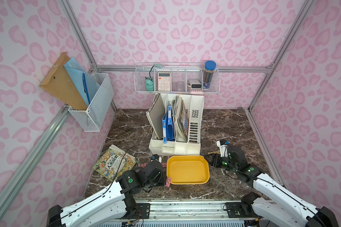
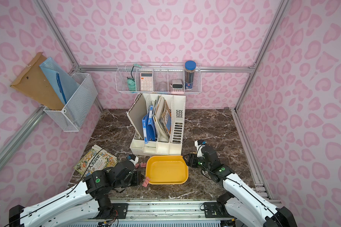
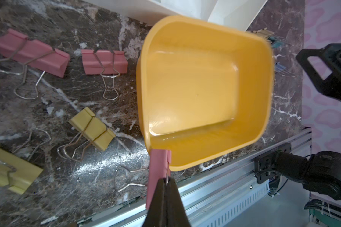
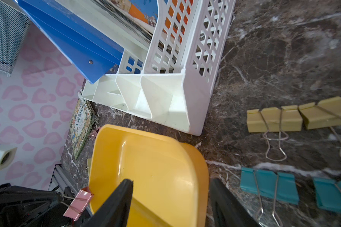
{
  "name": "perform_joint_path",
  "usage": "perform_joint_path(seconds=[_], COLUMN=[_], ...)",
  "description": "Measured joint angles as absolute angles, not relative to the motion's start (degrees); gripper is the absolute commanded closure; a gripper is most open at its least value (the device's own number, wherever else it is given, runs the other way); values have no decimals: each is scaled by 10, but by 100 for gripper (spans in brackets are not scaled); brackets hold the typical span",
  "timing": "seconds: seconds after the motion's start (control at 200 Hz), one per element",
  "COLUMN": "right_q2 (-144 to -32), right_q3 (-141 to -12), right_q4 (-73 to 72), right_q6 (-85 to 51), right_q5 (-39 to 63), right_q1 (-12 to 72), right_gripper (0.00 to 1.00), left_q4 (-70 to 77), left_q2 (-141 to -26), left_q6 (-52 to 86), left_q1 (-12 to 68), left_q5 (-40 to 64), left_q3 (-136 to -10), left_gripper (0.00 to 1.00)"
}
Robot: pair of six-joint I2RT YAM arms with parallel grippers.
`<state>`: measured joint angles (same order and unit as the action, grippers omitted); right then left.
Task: Take out the binder clips from the storage box
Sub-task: Move the storage box to the center of the board.
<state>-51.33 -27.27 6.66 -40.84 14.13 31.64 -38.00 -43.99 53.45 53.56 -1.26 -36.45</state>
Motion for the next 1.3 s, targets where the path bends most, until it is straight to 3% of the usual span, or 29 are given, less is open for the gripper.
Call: perform_joint_path(seconds=[0.275,0.7,1.055,1.3], right_q2=[-524,-662,-672,-659], right_q3=[-286,-323,-346,-357], right_q4=[107,150,186,194], right_q6=[-408,-392,-391,-384], right_q5=[96,81,-17,-28], right_q1=[319,361,361,356], right_gripper=[34,50,54,47], left_q4=[-412,-504,-490,-410], left_q2=[-423,-302,-368,-452], left_q6=[526,556,567,573], left_q1=[536,536,536,536], left_q5=[-23,-67,-46,-11], left_q3=[-399,-370,-362,-347], left_gripper=[100,100,100,100])
